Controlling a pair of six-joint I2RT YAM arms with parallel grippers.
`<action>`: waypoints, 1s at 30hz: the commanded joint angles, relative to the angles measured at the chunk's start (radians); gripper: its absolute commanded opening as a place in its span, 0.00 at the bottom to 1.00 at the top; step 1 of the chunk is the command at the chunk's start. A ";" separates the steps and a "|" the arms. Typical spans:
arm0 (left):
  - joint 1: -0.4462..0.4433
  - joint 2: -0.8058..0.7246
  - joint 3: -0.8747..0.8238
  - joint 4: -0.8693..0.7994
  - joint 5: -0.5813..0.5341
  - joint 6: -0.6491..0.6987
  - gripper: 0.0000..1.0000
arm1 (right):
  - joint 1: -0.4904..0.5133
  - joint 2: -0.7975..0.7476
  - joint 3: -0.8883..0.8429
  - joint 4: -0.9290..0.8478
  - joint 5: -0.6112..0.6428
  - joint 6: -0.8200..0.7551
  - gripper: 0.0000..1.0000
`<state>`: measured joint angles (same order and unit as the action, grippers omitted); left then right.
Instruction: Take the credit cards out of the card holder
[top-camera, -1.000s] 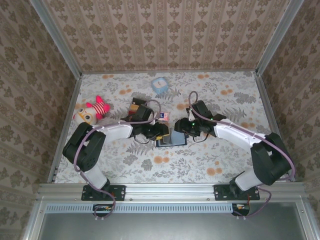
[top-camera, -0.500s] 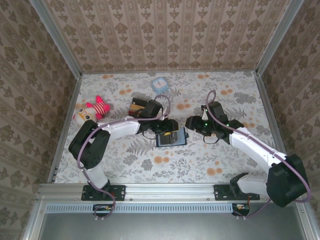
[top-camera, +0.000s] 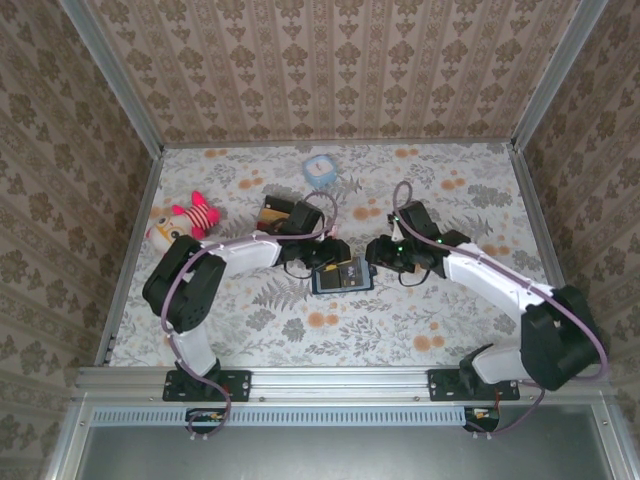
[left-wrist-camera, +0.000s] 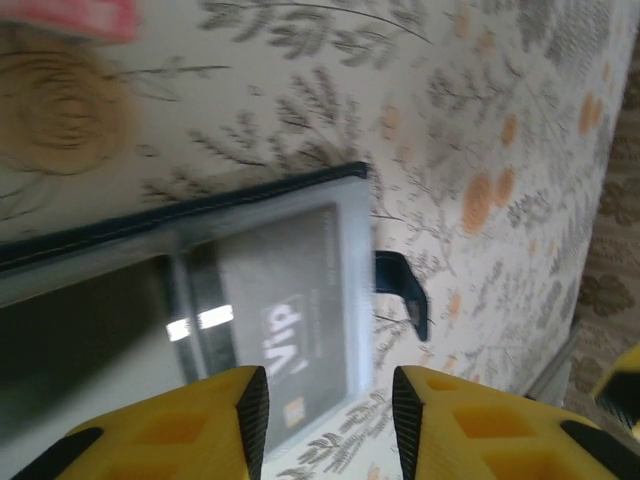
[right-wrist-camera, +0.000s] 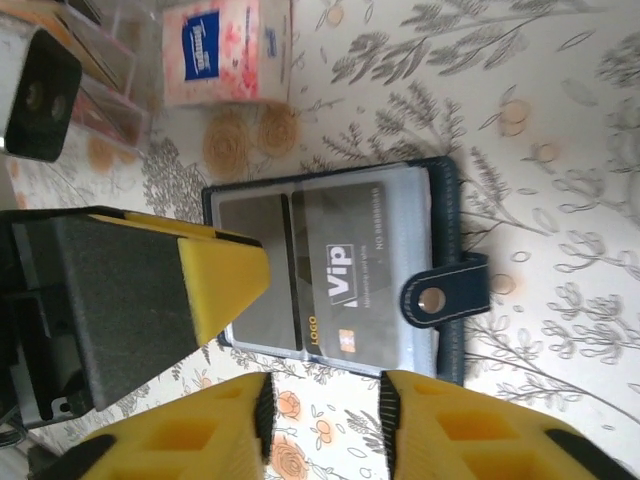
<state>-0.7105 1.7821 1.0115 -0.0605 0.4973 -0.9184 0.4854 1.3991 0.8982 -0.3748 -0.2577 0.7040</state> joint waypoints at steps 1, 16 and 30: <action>0.002 -0.048 -0.053 -0.021 -0.077 -0.051 0.36 | 0.050 0.079 0.063 -0.043 0.038 -0.029 0.28; -0.027 -0.096 -0.099 0.041 -0.097 -0.135 0.26 | 0.098 0.379 0.250 -0.144 0.189 -0.087 0.22; -0.040 0.034 -0.036 0.140 -0.035 -0.108 0.27 | 0.055 0.425 0.209 -0.104 0.103 -0.092 0.28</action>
<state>-0.7391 1.7977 0.9463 0.0574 0.4347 -1.0470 0.5522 1.8217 1.1339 -0.4778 -0.1188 0.6197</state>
